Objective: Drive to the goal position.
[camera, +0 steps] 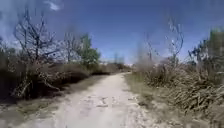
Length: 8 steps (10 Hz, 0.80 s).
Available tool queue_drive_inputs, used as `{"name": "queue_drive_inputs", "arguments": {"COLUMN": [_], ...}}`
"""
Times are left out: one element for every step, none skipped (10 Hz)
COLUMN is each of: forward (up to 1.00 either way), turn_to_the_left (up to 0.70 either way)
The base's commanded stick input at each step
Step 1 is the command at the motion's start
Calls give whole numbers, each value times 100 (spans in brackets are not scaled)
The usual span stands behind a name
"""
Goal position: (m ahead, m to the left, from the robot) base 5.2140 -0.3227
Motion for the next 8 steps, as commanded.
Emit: {"name": "queue_drive_inputs", "arguments": {"forward": [70, 70, 70, 70, 70, 70, 70, 70], "turn_to_the_left": [0, 0, 0, 0, 0, 0, 0, 0]}}
